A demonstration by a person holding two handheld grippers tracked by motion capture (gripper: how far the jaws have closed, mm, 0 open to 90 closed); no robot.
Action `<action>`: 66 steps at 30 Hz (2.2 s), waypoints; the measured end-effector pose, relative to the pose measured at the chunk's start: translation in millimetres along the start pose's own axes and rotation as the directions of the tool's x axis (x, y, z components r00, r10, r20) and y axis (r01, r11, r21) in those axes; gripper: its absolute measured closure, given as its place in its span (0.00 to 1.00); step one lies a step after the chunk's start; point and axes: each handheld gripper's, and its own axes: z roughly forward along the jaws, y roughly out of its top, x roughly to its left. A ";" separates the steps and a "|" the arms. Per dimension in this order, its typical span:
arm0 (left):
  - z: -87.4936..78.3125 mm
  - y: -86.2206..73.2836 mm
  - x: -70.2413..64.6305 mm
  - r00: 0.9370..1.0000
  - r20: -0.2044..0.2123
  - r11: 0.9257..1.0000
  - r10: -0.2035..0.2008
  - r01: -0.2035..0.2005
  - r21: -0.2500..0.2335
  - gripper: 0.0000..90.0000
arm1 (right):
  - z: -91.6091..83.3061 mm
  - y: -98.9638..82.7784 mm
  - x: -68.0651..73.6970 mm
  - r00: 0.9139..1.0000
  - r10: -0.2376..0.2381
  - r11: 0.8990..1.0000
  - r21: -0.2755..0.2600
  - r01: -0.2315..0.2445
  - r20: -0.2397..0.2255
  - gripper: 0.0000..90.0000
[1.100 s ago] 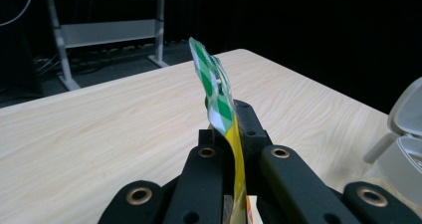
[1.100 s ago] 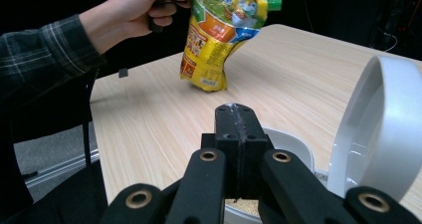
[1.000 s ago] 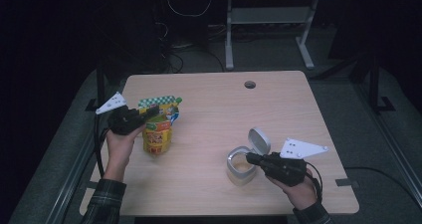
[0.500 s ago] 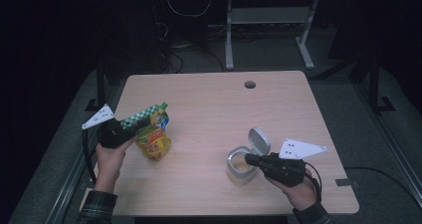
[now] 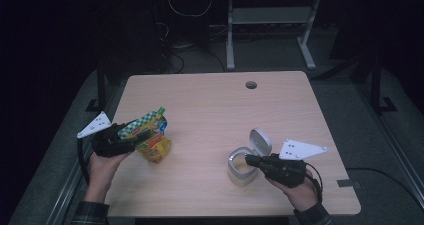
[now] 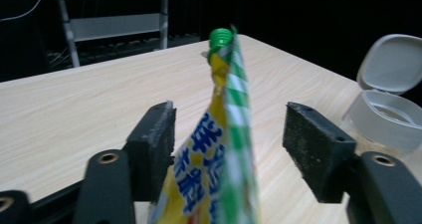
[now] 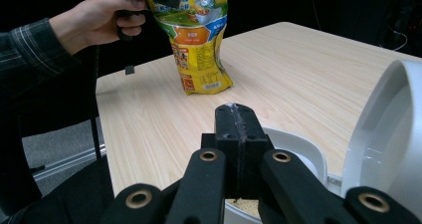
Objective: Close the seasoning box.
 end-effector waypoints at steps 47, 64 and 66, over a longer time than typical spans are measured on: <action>-43.9 -75.7 -59.2 1.000 -0.005 0.989 -0.015 0.015 0.149 0.16 | -45.2 -23.2 -60.6 0.981 0.084 0.996 -0.012 -0.083 0.177 1.00; -35.5 -79.5 -59.6 1.000 0.018 0.985 -0.008 0.005 0.175 0.16 | -17.1 -4.6 -62.7 0.988 0.072 0.997 -0.021 -0.070 0.135 1.00; -35.4 -79.4 -59.8 1.000 0.018 0.985 -0.009 0.006 0.175 0.16 | -15.6 -4.2 -60.5 0.989 0.070 0.998 -0.021 -0.067 0.127 1.00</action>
